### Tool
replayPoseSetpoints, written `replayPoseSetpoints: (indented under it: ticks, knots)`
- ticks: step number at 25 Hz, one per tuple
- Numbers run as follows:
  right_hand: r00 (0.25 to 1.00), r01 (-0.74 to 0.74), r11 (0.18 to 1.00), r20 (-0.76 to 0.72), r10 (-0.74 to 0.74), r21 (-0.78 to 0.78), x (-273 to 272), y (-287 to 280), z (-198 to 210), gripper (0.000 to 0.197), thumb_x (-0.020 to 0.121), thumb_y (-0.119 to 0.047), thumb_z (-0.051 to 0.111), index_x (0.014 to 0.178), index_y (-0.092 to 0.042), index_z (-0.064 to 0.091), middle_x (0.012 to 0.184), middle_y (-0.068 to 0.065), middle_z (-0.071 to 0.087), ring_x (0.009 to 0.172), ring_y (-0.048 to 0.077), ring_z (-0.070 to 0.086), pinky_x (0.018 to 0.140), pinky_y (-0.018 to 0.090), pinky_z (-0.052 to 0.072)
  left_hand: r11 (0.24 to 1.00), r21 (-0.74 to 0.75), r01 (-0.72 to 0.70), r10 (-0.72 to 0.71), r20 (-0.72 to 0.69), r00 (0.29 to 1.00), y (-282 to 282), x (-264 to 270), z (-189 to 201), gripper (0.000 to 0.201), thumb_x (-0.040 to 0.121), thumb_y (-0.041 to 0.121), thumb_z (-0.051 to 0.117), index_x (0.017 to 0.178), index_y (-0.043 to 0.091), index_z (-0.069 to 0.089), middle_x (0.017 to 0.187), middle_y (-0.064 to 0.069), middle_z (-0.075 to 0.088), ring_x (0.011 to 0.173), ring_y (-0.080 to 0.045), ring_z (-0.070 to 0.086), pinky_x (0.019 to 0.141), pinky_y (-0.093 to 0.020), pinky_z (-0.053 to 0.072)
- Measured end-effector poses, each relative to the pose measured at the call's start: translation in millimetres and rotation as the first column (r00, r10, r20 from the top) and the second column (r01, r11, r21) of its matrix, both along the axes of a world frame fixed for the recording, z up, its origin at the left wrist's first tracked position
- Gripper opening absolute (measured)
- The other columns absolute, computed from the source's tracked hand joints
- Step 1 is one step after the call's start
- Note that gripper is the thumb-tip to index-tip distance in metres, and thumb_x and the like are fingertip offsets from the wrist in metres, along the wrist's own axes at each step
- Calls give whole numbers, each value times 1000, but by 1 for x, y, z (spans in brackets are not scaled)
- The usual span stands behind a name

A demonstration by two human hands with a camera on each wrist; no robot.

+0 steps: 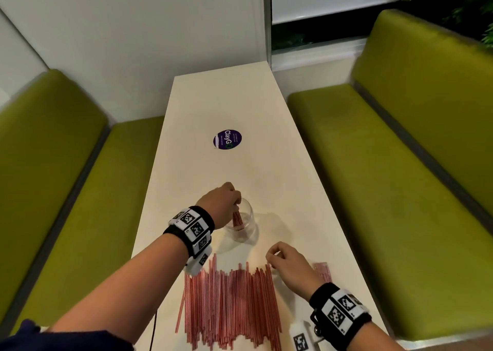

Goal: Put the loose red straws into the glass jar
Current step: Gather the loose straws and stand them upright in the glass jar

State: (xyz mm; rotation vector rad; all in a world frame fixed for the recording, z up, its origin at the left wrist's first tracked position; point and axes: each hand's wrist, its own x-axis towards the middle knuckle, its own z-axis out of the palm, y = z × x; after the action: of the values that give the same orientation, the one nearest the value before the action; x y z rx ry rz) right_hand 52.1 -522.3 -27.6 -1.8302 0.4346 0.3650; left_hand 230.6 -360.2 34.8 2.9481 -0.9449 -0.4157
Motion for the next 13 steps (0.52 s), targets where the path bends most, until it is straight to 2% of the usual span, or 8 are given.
replayPoseSetpoints:
  ticks: [2, 4, 6, 7, 9, 10, 11, 13]
  knots:
    - [998, -61, 994, -23, 59, -95, -3, -4, -4, 13, 95, -34, 58, 98, -21, 60, 79, -2, 64, 69, 13, 56, 67, 28, 44, 995, -98, -35, 46, 112, 993, 8, -7, 7, 21, 97, 20, 55, 116, 20, 63, 131, -1, 48, 88, -29, 64, 73, -40, 54]
    - [984, -173, 944, -96, 152, -280, -7, -9, -10, 23, 92, -41, 58, 104, -21, 58, 89, -2, 66, 78, 14, 61, 72, 29, 49, 946, -302, -123, 173, 146, 974, 16, -26, 15, 19, 97, 22, 56, 114, 21, 64, 127, 3, 50, 79, -24, 64, 70, -36, 52]
    - [945, -313, 851, -228, 234, -422, -9, -11, -16, 29, 91, -42, 55, 108, -18, 59, 103, 2, 66, 91, 18, 62, 75, 29, 51, 835, -503, -222, 291, 62, 955, 26, -58, 15, 12, 97, 25, 57, 105, 24, 65, 110, 8, 59, 74, -14, 60, 71, -31, 50]
    - [927, -356, 827, -278, 252, -436, -10, -10, -18, 30, 90, -40, 54, 107, -16, 60, 105, 3, 65, 92, 19, 63, 69, 27, 49, 773, -563, -291, 332, -31, 943, 30, -78, 10, 9, 97, 26, 57, 100, 27, 65, 100, 11, 62, 72, -8, 59, 70, -29, 51]
    - [902, -406, 811, -326, 283, -421, -12, -6, -19, 27, 89, -40, 58, 98, -14, 61, 99, 5, 66, 85, 20, 63, 56, 23, 40, 666, -583, -466, 390, -260, 883, 36, -121, -7, 9, 97, 27, 58, 92, 32, 65, 88, 13, 65, 67, -7, 61, 65, -30, 57]
    - [892, -430, 797, -335, 303, -424, -12, -3, -18, 27, 88, -42, 62, 92, -15, 59, 94, 5, 64, 81, 19, 60, 54, 23, 37, 641, -553, -532, 409, -341, 847, 37, -139, -18, 9, 96, 29, 59, 92, 33, 65, 87, 13, 66, 68, -8, 63, 65, -31, 59]
    - [878, -460, 779, -348, 329, -426, -13, 1, -17, 29, 88, -45, 66, 90, -16, 57, 91, 3, 62, 78, 18, 57, 53, 23, 37, 658, -498, -565, 417, -384, 824, 38, -154, -32, 8, 96, 30, 59, 92, 33, 66, 88, 13, 66, 70, -7, 64, 68, -30, 59]
    - [835, -536, 719, -399, 378, -441, -14, 12, -13, 36, 86, -48, 68, 98, -15, 59, 93, 3, 61, 80, 18, 58, 60, 25, 43, 763, -360, -536, 376, -428, 822, 37, -176, -55, 8, 95, 33, 59, 97, 33, 66, 91, 15, 65, 80, -1, 62, 78, -27, 58]
